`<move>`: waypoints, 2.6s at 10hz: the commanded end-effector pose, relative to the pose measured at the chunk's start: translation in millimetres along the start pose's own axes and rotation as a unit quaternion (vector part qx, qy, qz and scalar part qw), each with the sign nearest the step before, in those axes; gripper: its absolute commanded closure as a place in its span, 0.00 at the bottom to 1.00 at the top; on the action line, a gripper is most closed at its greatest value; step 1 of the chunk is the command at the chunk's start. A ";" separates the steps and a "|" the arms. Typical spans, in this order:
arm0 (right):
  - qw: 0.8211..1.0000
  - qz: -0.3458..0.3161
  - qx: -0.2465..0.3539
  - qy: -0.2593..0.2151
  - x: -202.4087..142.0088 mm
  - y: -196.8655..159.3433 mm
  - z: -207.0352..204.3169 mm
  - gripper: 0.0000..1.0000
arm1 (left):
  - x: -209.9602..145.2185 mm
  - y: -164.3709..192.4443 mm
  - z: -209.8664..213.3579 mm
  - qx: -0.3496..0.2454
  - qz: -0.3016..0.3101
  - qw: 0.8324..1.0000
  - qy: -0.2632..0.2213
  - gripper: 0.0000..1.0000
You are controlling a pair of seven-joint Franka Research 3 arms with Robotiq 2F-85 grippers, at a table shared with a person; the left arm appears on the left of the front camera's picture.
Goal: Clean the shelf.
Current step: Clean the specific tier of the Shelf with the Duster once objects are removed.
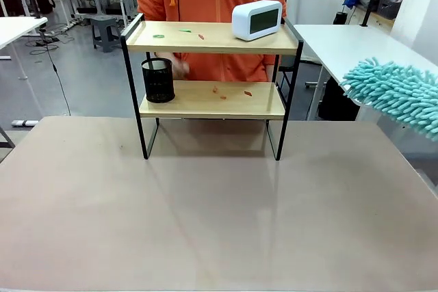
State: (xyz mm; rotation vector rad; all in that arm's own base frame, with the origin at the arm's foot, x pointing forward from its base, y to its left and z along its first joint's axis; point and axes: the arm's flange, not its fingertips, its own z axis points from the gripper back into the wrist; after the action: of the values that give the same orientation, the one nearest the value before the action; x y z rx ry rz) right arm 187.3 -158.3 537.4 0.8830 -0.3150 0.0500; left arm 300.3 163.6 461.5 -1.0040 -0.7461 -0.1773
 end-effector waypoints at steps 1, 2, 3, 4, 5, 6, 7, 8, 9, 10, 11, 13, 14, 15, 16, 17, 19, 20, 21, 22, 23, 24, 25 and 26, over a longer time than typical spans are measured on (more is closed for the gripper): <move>1.000 -0.007 0.013 -0.009 5.2 2.2 3.5 1.00 | 0.9 -0.6 -1.8 -0.009 -0.012 1.000 -0.010 0.00; 1.000 -0.007 0.013 -0.009 5.2 2.2 3.5 1.00 | 0.9 -0.6 -1.8 -0.009 -0.012 1.000 -0.010 0.00; 1.000 -0.007 0.013 -0.009 5.2 2.2 3.5 1.00 | 0.9 -0.6 -1.8 -0.009 -0.012 1.000 -0.010 0.00; 1.000 -0.007 0.013 -0.009 5.2 2.2 3.5 1.00 | 0.9 -0.6 -1.8 -0.009 -0.012 1.000 -0.010 0.00; 1.000 -0.007 0.013 -0.009 5.2 2.2 3.5 1.00 | 0.9 -0.6 -1.8 -0.009 -0.012 1.000 -0.010 0.00; 1.000 -0.007 0.013 -0.009 5.2 2.2 3.5 1.00 | 0.9 -0.6 -1.8 -0.009 -0.012 1.000 -0.010 0.00; 1.000 -0.007 0.013 -0.009 5.2 2.2 3.5 1.00 | 0.9 -0.6 -1.8 -0.009 -0.012 1.000 -0.010 0.00; 1.000 -0.007 0.013 -0.009 5.2 2.2 3.5 1.00 | 0.9 -0.6 -1.8 -0.009 -0.012 1.000 -0.010 0.00; 1.000 -0.007 0.013 -0.009 5.2 2.2 3.5 1.00 | 0.9 -0.6 -1.8 -0.009 -0.012 1.000 -0.010 0.00; 1.000 -0.007 0.013 -0.009 5.2 2.2 3.5 1.00 | 0.9 -0.6 -1.8 -0.009 -0.012 1.000 -0.010 0.00; 1.000 -0.001 0.000 0.001 0.3 -0.6 -0.4 0.88 | 0.9 -0.6 -1.8 -0.009 -0.012 1.000 -0.010 0.00; 0.996 0.075 -0.032 0.032 -24.8 40.5 -12.3 0.88 | 0.9 -0.6 -1.8 -0.009 -0.012 1.000 -0.010 0.00; 0.988 0.128 -0.061 0.060 -41.3 63.9 -24.5 0.88 | 0.9 -0.6 -1.8 -0.009 -0.012 1.000 -0.010 0.00; 0.980 0.171 -0.071 0.080 -51.4 84.3 -41.4 0.88 | 0.9 -0.6 -1.8 -0.009 -0.012 1.000 -0.010 0.00; 0.972 0.187 -0.117 0.086 -53.9 100.1 -65.3 0.88 | 0.9 -0.6 -1.8 -0.009 -0.012 1.000 -0.010 0.00; 0.963 0.219 -0.136 0.083 -50.2 116.1 -98.3 0.88 | 0.9 -0.6 -1.8 -0.009 -0.012 1.000 -0.010 0.00; 0.959 0.249 -0.118 0.059 -39.0 141.5 -147.7 0.88 | 0.9 -0.6 -1.8 -0.009 -0.012 1.000 -0.010 0.00; 0.959 0.247 -0.110 0.082 -35.1 145.6 -164.0 0.88 | 0.9 -0.6 -1.8 -0.009 -0.012 1.000 -0.010 0.00; 0.955 0.234 -0.126 0.134 -30.3 135.5 -156.6 0.88 | 0.9 -0.6 -1.8 -0.009 -0.012 1.000 -0.010 0.00; 0.958 0.242 -0.127 0.089 -26.5 174.2 -125.1 0.88 | 0.9 -0.6 -1.8 -0.009 -0.012 1.000 -0.010 0.00; 0.958 0.242 -0.127 0.089 -26.5 174.2 -125.1 0.88 | 0.9 -0.6 -1.8 -0.009 -0.012 1.000 -0.010 0.00; 0.957 0.235 -0.131 0.111 -19.2 173.0 -143.3 0.88 | 0.9 -0.6 -1.8 -0.009 -0.012 1.000 -0.010 0.00; 0.954 0.245 -0.136 0.104 -10.8 176.7 -157.7 0.88 | 0.9 -0.6 -1.8 -0.009 -0.012 1.000 -0.010 0.00; 0.957 0.232 -0.146 0.091 4.8 176.1 -175.5 0.88 | 0.9 -0.6 -1.8 -0.009 -0.012 1.000 -0.010 0.00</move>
State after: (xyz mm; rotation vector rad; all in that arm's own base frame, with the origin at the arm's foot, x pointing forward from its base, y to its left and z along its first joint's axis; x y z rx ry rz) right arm 183.5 74.2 574.6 0.4918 -0.3140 0.5337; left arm 300.7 163.9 461.9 -1.0036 -0.7457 -0.1786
